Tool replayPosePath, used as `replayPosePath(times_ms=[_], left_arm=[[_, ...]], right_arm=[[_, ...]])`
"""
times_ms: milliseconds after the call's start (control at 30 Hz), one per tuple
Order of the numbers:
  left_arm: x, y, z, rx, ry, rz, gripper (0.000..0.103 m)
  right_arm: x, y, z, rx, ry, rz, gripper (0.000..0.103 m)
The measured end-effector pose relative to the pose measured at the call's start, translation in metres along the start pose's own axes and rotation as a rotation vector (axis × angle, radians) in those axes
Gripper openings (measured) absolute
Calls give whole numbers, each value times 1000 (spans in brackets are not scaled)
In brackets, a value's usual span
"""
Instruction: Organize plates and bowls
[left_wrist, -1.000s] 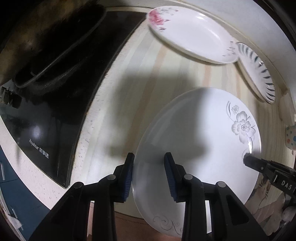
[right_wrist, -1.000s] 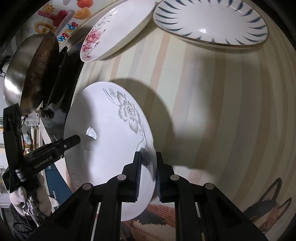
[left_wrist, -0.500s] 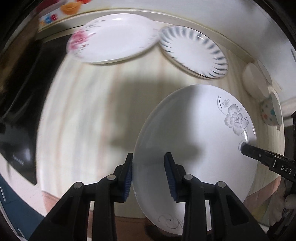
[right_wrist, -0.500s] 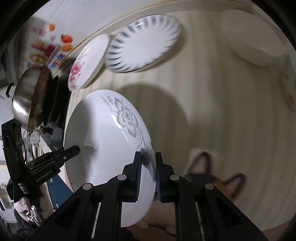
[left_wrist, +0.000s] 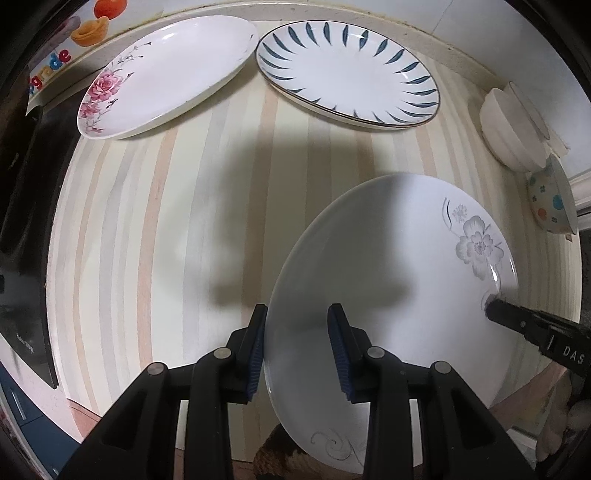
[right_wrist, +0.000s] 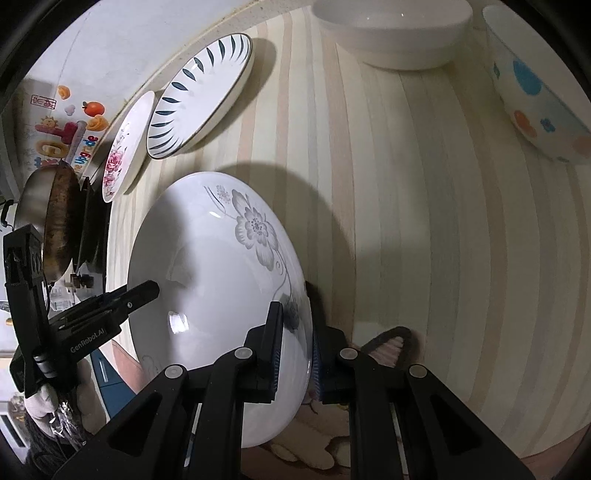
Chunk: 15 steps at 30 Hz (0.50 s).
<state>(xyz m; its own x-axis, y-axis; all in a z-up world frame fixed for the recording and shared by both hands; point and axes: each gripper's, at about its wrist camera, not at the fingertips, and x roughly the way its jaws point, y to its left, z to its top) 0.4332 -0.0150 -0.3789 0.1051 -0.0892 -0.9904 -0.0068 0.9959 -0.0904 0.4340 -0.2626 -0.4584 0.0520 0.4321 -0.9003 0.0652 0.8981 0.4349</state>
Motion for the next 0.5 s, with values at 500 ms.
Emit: replayPosePath(times_ms=[500], left_arm=[[-10,-11,6,45,-23,138,31]], right_arm=[[-7,9,11,-14,50,-37,17]])
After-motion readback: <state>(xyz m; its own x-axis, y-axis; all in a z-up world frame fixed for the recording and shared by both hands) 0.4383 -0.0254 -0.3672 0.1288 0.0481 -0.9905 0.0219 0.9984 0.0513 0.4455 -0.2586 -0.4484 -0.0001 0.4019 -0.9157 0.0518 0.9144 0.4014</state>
